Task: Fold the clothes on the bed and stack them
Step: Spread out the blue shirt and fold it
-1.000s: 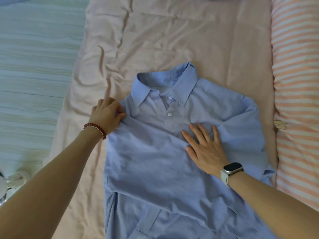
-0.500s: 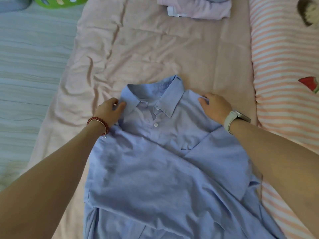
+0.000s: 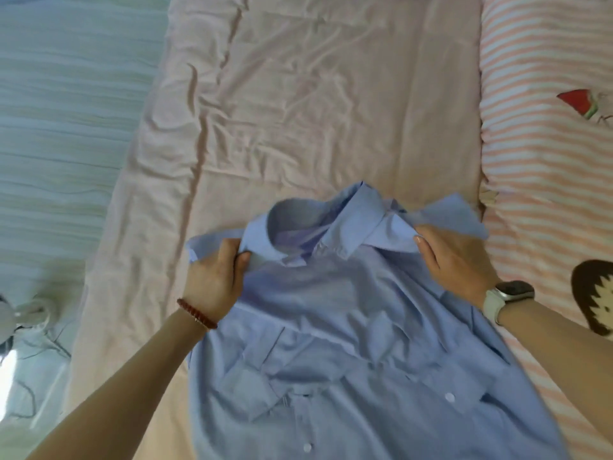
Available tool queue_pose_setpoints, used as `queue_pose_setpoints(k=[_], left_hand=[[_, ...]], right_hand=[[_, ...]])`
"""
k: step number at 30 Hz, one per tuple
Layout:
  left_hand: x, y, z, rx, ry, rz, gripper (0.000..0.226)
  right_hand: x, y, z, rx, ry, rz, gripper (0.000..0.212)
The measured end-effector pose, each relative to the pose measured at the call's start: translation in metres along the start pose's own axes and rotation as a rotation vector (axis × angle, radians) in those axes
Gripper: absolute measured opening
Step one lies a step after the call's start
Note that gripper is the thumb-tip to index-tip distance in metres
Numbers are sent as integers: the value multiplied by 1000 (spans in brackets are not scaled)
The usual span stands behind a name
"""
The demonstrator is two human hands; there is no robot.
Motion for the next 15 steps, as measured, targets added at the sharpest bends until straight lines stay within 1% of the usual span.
queue_pose_setpoints(k=[2, 4, 6, 8, 9, 11, 12, 13, 14, 15], left_hand=[[38, 14, -1, 8, -42, -71, 35], [72, 25, -2, 16, -80, -125, 38], [102, 34, -2, 1, -106, -159, 37], [126, 40, -9, -13, -187, -202, 35], [138, 42, -14, -23, -255, -236, 31], [158, 42, -26, -75, -424, -319, 13], [165, 42, -31, -130, -517, -346, 9], [170, 42, -36, -184, -638, -347, 14], [174, 39, -41, -233, -726, -335, 19], [174, 38, -41, -244, -791, -277, 18]], right_hand=[[37, -8, 3, -35, -20, 27, 62], [73, -16, 7, -17, -30, 36, 57], [106, -25, 11, 17, -27, 73, 44], [133, -34, 10, 82, -84, 162, 21], [146, -37, 8, 111, -144, 204, 16], [165, -35, 0, 139, -281, 237, 21], [170, -31, -2, 139, -328, 239, 24], [173, -29, -2, 139, -363, 235, 25], [174, -27, -2, 137, -377, 226, 23], [172, -27, 0, 137, -376, 209, 20]])
Point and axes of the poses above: each hand's wrist, its own x-axis away from the middle knuckle, its own z-axis out of the back of the hand, y = z × x, the point moved 6 cm from there along -x, towards the middle knuckle, and after that the axes turned 7 degrees about x, right-handed, at the moved point
